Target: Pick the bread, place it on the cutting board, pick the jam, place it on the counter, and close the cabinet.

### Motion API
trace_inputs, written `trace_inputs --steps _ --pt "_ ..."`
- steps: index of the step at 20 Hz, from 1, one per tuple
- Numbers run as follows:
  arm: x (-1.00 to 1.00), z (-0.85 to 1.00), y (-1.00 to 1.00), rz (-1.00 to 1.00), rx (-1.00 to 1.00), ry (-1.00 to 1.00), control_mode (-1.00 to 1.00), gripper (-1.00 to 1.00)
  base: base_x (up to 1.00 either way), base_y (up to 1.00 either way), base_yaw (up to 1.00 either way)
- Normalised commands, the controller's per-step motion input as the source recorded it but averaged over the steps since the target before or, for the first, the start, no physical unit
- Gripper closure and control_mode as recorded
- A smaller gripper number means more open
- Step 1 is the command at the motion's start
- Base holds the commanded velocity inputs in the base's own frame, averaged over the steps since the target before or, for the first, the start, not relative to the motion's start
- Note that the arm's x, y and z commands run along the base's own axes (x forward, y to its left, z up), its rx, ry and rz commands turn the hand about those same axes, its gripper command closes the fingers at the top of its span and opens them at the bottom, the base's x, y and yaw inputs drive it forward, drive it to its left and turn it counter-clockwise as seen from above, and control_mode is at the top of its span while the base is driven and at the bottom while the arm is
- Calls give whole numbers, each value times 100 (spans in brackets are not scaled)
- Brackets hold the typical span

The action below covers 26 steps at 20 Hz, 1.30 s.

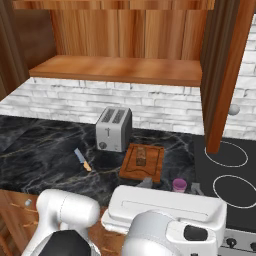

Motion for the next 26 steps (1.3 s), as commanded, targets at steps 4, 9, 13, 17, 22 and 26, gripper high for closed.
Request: trace_inputs --steps 4,9,13,17,22,26 --pt "12 0 -11 0 0 0 -100 -100 0 0 0" --pt "12 0 -13 0 0 0 -100 -100 0 0 0" --pt "5 0 -18 0 0 0 -100 -100 0 0 0" --pt "2 0 -15 0 0 0 -100 -100 0 0 0" --pt "3 0 -15 0 0 0 -100 -100 0 0 0" --pt "1 0 -14 0 0 0 -100 -100 0 0 0"
